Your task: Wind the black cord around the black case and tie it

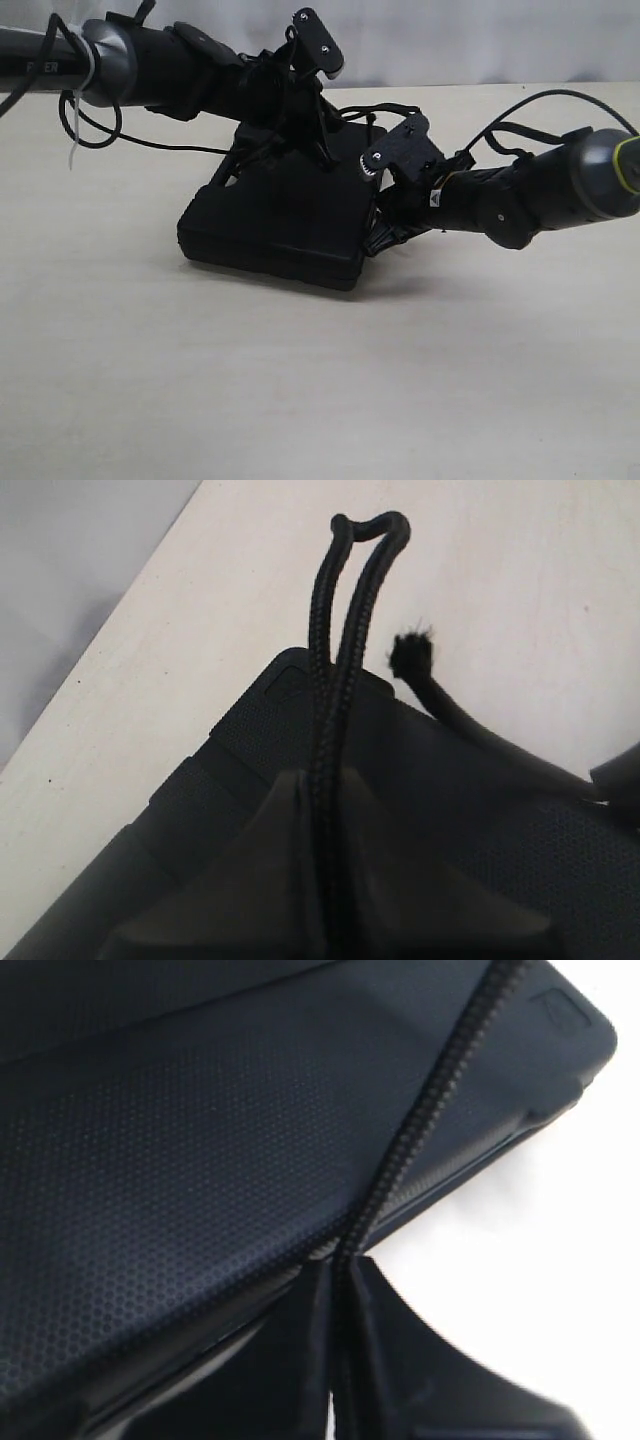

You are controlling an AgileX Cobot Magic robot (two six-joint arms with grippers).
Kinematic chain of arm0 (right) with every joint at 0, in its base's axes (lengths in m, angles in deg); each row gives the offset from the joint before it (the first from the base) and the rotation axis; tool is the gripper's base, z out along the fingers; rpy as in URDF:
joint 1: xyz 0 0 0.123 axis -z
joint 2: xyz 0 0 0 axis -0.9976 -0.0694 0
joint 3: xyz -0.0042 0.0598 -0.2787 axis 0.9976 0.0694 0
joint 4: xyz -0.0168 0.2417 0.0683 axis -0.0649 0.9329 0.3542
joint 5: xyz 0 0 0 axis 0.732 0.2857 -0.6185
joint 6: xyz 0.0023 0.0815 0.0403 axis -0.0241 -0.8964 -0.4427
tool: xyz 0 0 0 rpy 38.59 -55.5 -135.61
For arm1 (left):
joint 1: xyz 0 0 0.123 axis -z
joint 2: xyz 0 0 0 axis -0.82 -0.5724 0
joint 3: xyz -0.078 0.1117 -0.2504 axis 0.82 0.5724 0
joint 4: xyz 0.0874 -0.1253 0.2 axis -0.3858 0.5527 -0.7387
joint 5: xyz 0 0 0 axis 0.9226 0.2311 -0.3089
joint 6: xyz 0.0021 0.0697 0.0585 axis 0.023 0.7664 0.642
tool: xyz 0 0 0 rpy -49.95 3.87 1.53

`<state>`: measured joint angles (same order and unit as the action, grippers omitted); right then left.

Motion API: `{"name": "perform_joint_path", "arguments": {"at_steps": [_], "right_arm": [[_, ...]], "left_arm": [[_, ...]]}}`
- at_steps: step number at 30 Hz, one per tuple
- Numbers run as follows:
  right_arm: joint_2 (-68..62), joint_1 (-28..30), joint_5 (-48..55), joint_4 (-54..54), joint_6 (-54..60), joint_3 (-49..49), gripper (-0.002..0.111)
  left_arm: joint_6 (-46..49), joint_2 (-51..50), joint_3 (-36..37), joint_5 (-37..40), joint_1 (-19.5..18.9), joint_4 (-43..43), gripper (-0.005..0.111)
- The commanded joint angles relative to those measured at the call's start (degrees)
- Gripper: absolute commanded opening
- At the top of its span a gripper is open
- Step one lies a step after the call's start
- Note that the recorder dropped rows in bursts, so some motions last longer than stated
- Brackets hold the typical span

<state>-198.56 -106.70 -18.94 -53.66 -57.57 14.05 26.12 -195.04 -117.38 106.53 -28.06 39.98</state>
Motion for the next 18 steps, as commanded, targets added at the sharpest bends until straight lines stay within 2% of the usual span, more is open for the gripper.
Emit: {"name": "perform_joint_path", "arguments": {"at_steps": [1,14,18], "right_arm": [[-0.2,-0.12,0.02,-0.63,3.7,0.27,0.004],[-0.2,-0.12,-0.51,-0.63,6.03,0.27,0.004],[-0.2,-0.12,-2.02,-0.63,6.06,0.0,0.004]], "left_arm": [[3.2,0.14,-0.26,2.32,0.11,0.86,0.0],[5.24,0.14,-0.26,4.12,0.11,-0.6,0.0],[8.49,0.14,-0.26,7.72,0.11,-2.43,0.0]]}}
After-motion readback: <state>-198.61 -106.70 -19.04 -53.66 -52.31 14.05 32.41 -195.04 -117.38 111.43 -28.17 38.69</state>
